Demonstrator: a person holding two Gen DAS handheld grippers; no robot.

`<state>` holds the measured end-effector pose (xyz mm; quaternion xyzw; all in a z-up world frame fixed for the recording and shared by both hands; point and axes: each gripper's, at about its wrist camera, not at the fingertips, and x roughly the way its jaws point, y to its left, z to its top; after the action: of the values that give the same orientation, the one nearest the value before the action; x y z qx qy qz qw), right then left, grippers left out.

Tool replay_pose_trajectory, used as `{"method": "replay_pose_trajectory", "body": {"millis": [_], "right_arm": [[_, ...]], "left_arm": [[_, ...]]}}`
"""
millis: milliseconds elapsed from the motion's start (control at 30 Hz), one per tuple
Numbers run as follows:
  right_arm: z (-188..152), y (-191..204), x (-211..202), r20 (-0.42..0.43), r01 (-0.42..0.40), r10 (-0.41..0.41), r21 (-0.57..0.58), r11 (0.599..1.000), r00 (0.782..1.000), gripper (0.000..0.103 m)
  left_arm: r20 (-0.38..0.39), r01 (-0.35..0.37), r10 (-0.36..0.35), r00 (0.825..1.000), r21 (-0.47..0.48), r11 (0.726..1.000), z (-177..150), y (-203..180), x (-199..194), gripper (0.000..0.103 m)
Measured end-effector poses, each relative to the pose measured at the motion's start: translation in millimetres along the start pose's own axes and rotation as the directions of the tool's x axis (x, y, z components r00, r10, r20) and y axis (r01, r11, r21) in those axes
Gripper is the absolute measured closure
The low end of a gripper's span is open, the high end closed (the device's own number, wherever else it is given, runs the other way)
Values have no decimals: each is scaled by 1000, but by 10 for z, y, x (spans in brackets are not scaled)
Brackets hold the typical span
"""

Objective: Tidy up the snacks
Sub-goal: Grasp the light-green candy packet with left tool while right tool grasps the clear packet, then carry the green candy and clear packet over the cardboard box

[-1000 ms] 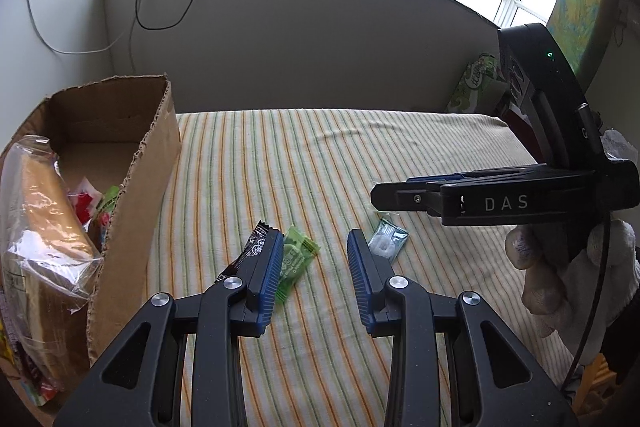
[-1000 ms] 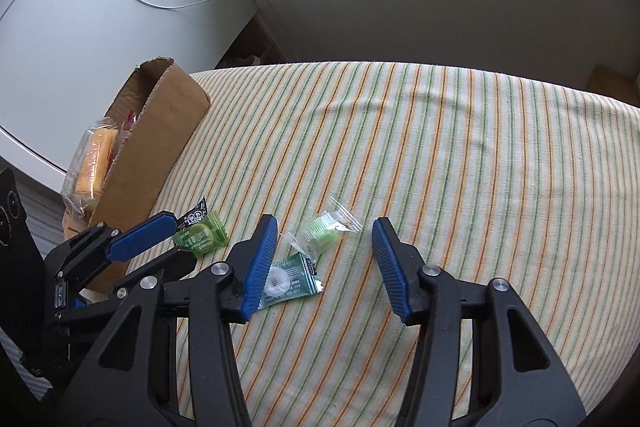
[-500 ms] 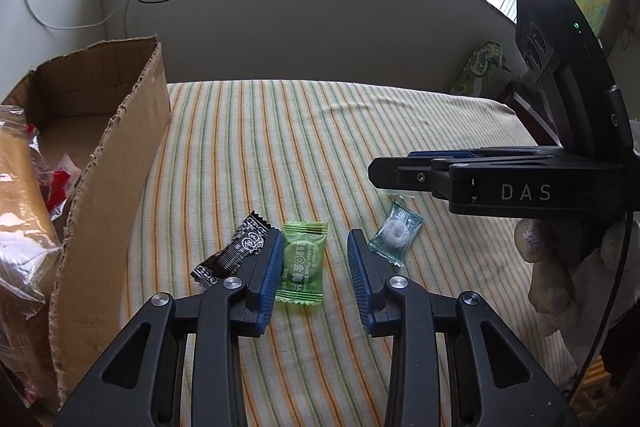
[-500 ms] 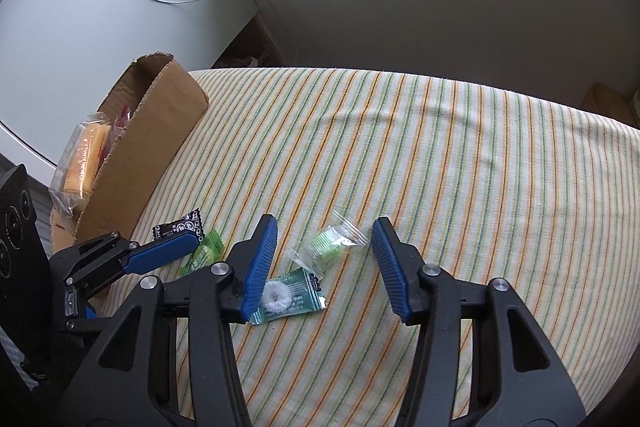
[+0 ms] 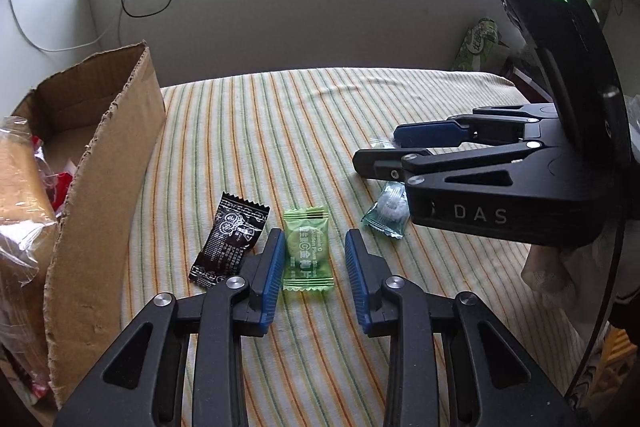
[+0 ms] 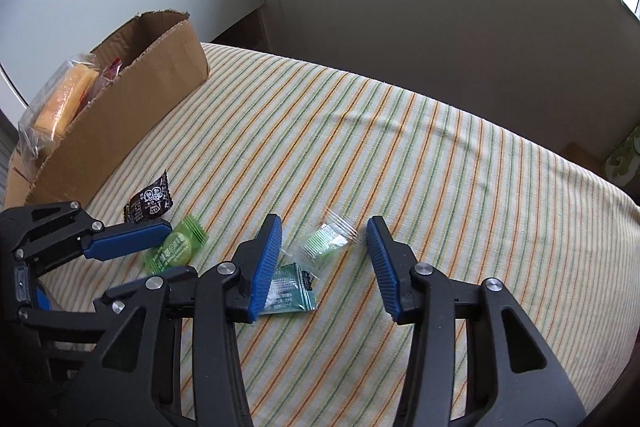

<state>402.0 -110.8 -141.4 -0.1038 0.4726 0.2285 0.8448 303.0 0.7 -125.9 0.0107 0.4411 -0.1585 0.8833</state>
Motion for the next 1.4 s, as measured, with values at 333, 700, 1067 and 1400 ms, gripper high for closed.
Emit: {"method": "replay_pose_trajectory", "body": {"millis": [333, 700, 1067, 1400], "right_arm": [[-83, -38, -81, 5, 5, -5, -14, 1000, 1000, 74], [-221, 61, -132, 22, 29, -28, -49, 998, 999, 58], [-340, 123, -260, 50, 49, -45, -78, 996, 998, 85], [-257, 58, -557, 112, 24, -20, -33, 999, 994, 85]], "left_arm": [[12, -2, 2, 1000, -6, 1000, -8, 39, -20, 83], [13, -9, 9, 1000, 10, 1000, -16, -12, 7, 83], [39, -5, 5, 999, -2, 1000, -27, -8, -71, 84], [87, 17, -14, 996, -24, 1000, -13, 21, -266, 84]]}}
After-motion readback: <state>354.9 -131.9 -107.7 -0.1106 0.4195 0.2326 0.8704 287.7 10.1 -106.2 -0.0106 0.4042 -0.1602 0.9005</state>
